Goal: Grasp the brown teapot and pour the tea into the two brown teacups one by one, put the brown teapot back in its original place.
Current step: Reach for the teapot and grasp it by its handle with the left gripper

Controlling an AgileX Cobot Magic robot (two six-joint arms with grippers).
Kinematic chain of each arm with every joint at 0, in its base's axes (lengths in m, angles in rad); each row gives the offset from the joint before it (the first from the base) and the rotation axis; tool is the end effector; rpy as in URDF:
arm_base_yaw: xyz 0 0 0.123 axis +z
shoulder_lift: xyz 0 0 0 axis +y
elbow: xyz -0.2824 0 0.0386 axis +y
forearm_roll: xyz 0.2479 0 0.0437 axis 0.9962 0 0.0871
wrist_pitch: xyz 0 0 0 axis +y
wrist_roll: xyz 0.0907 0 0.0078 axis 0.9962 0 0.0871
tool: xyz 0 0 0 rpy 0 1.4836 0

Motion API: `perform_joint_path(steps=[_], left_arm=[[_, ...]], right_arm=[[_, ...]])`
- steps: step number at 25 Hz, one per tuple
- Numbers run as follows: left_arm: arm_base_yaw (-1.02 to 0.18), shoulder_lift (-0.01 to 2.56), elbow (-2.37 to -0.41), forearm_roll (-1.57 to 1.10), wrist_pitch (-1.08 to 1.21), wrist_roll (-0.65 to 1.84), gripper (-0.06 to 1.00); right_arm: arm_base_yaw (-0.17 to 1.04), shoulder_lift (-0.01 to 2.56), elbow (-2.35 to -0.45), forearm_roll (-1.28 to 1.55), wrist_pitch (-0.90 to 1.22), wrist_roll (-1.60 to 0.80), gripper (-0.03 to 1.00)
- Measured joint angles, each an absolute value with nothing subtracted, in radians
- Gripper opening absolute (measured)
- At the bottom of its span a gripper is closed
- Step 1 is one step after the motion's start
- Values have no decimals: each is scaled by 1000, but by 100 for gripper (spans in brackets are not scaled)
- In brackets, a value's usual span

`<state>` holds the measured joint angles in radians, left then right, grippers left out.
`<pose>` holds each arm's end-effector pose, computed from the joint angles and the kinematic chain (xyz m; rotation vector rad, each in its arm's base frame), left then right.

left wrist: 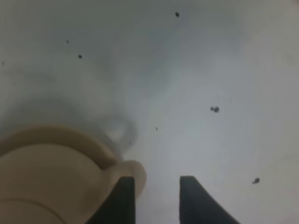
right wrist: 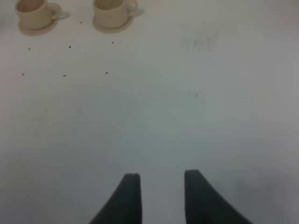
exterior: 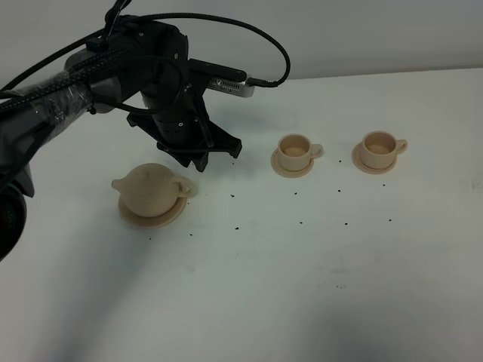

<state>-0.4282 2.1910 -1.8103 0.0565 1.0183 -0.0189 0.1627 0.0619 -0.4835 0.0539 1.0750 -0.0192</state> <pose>0.4250 -0.1892 0.1909 0.6177 2.8106 -0.0102 0.0048 0.0052 0.2715 -0.1947 2.1305 0.1499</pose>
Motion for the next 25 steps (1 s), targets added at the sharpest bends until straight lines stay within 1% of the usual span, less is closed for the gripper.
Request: perform_joint_path(steps=[7, 25], left_arm=[[-427, 2193, -1810, 66, 965, -57, 25], [-427, 2259, -1810, 73, 949, -63, 25]], right_arm=[[163, 62, -484, 55, 1075, -19, 24], [163, 62, -484, 55, 1075, -20, 24]])
